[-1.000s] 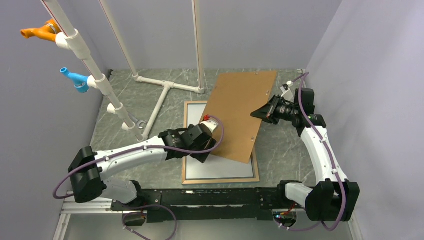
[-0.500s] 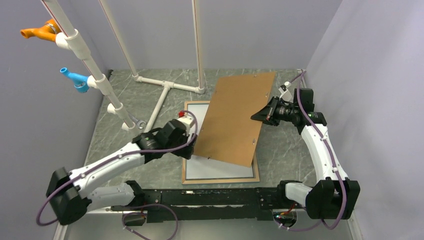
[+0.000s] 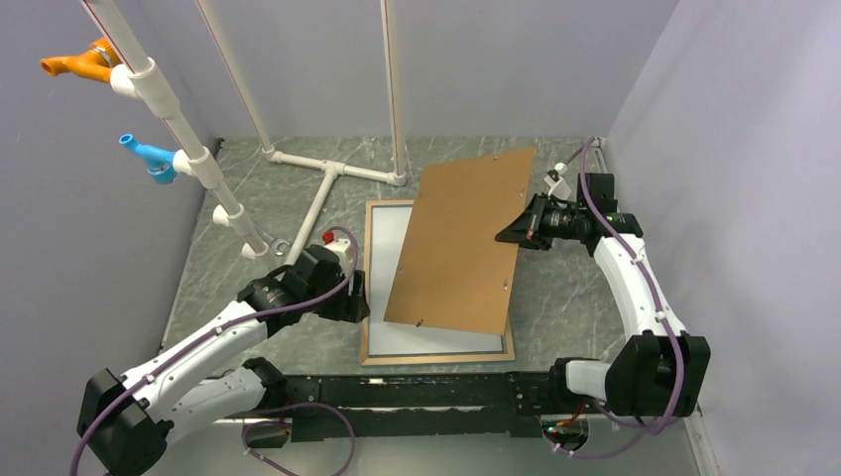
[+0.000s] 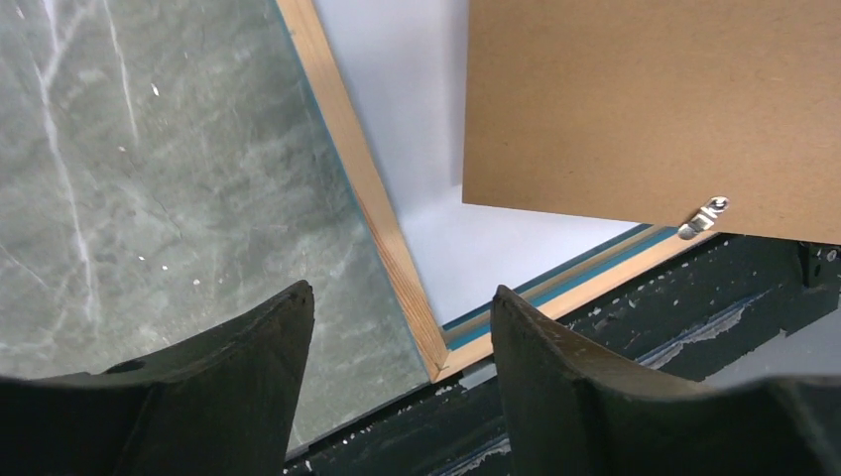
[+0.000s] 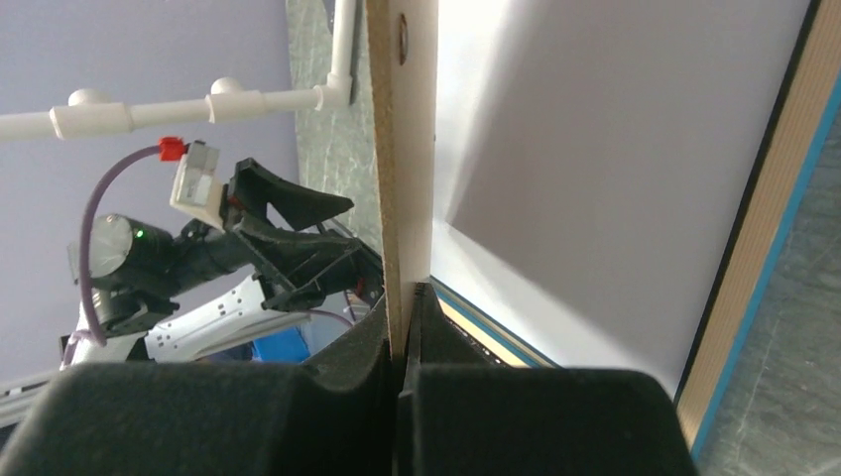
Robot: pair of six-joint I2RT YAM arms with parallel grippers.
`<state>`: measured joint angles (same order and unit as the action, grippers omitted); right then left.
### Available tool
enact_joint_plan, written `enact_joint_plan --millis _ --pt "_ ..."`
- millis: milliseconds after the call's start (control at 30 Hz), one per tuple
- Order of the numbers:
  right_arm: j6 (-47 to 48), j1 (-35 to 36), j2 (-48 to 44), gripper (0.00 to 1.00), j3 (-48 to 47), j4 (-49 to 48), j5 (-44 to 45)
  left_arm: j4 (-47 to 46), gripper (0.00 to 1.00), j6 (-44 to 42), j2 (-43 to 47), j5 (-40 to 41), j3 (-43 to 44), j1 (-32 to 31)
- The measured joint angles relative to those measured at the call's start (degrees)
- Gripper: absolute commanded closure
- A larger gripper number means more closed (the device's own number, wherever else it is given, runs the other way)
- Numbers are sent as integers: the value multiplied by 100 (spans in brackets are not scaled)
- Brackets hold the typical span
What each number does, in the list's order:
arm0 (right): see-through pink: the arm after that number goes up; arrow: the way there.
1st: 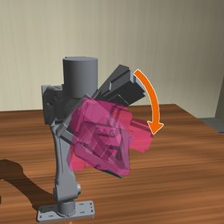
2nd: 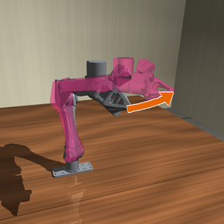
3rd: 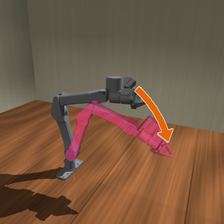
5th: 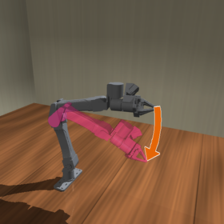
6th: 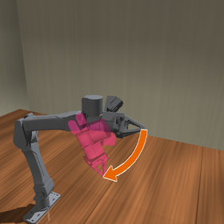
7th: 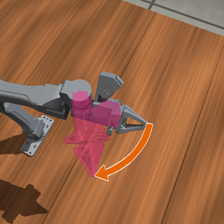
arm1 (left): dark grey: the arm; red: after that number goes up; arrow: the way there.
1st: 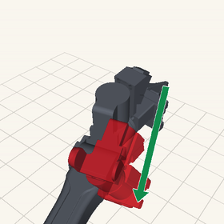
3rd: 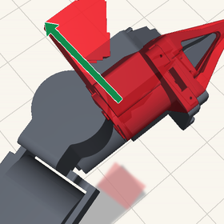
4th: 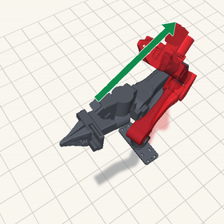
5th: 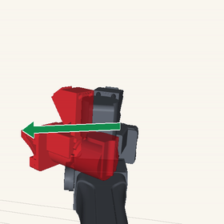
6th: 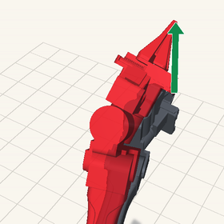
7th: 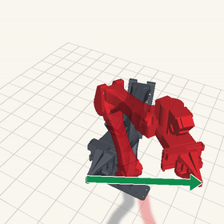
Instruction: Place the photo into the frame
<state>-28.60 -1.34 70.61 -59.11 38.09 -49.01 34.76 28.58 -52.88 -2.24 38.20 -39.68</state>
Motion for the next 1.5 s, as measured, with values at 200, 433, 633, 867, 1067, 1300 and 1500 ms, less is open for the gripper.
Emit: enact_joint_plan --millis 200,433,633,867,1067,1300,1500 --pt "133 76 225 100 -105 42 -234 -116 43 365 -79 -417 -398 426" --pt "212 385 542 100 -107 57 -507 -409 48 557 -417 -815 -894 1058" --pt "315 516 870 100 -184 216 -660 -702 49 599 -675 -1045 -1130 1314" --pt "415 636 1196 100 -251 264 -682 -1001 49 595 -863 -1154 -1130 1344" --pt "555 719 1526 100 -317 284 -680 -1233 51 553 -1130 -1233 -1126 1346" --pt "612 756 1799 100 -413 313 -682 -1373 52 503 -1443 -1307 -1021 1351" --pt "621 782 2041 100 -717 323 -680 -1526 53 413 -1641 -1390 -938 1360"
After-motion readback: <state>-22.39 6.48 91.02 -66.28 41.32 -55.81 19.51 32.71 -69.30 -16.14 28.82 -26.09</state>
